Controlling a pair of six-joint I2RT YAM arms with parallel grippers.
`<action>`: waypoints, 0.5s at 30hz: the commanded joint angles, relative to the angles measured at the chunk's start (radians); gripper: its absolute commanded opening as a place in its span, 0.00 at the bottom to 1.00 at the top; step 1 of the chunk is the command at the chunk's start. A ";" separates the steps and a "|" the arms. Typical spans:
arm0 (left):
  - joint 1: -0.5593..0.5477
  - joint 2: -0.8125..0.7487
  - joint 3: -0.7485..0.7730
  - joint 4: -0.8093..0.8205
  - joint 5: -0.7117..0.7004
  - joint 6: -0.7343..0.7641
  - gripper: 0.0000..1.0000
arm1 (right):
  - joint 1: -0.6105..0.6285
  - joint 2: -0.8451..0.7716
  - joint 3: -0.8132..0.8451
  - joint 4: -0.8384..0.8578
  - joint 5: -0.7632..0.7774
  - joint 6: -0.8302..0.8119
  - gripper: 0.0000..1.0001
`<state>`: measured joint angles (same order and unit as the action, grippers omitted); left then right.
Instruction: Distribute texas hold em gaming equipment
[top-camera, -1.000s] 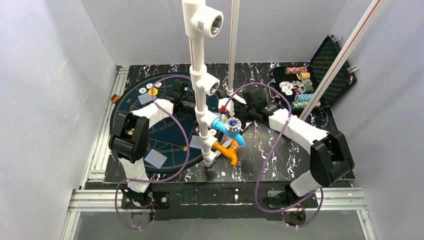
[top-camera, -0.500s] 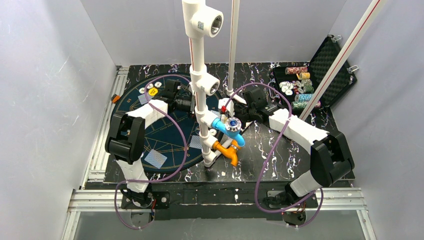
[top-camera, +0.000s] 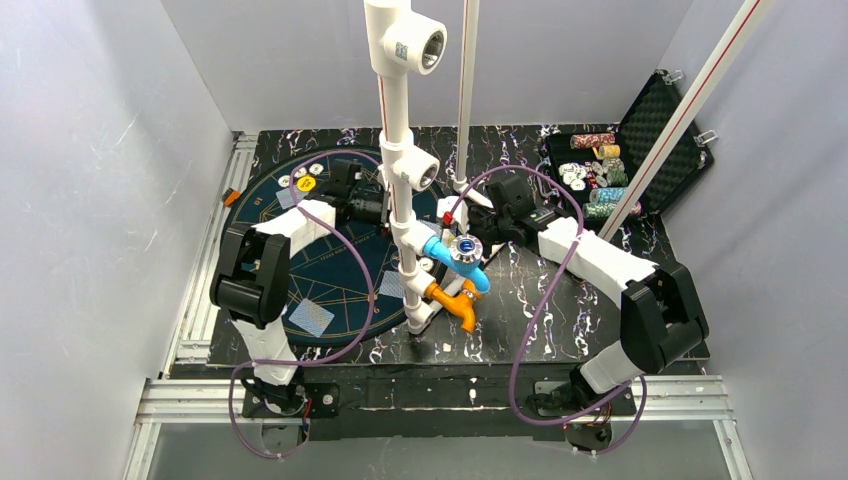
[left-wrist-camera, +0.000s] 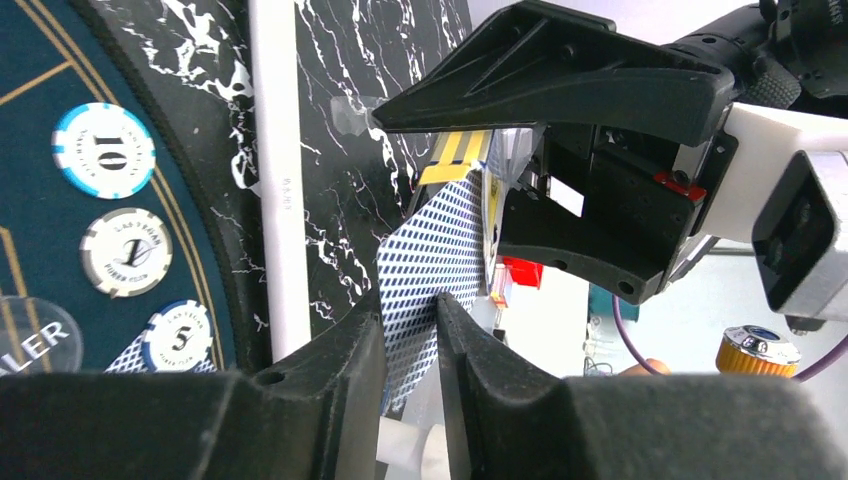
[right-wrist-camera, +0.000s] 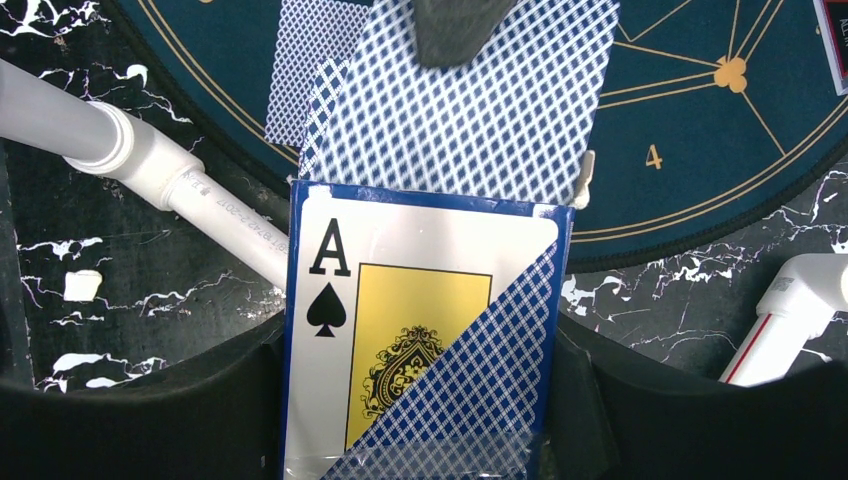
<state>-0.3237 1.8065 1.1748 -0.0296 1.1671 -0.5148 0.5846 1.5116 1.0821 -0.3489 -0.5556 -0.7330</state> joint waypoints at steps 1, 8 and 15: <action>0.046 -0.053 -0.020 -0.003 0.010 0.000 0.21 | 0.003 -0.034 0.029 0.033 -0.045 -0.006 0.01; 0.078 -0.077 -0.038 0.023 0.037 -0.025 0.13 | 0.003 -0.034 0.030 0.028 -0.039 -0.004 0.01; 0.159 -0.132 -0.056 0.043 0.068 -0.036 0.00 | 0.003 -0.037 0.017 0.029 -0.013 -0.009 0.01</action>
<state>-0.2195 1.7721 1.1332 0.0135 1.1931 -0.5587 0.5846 1.5116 1.0821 -0.3492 -0.5541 -0.7334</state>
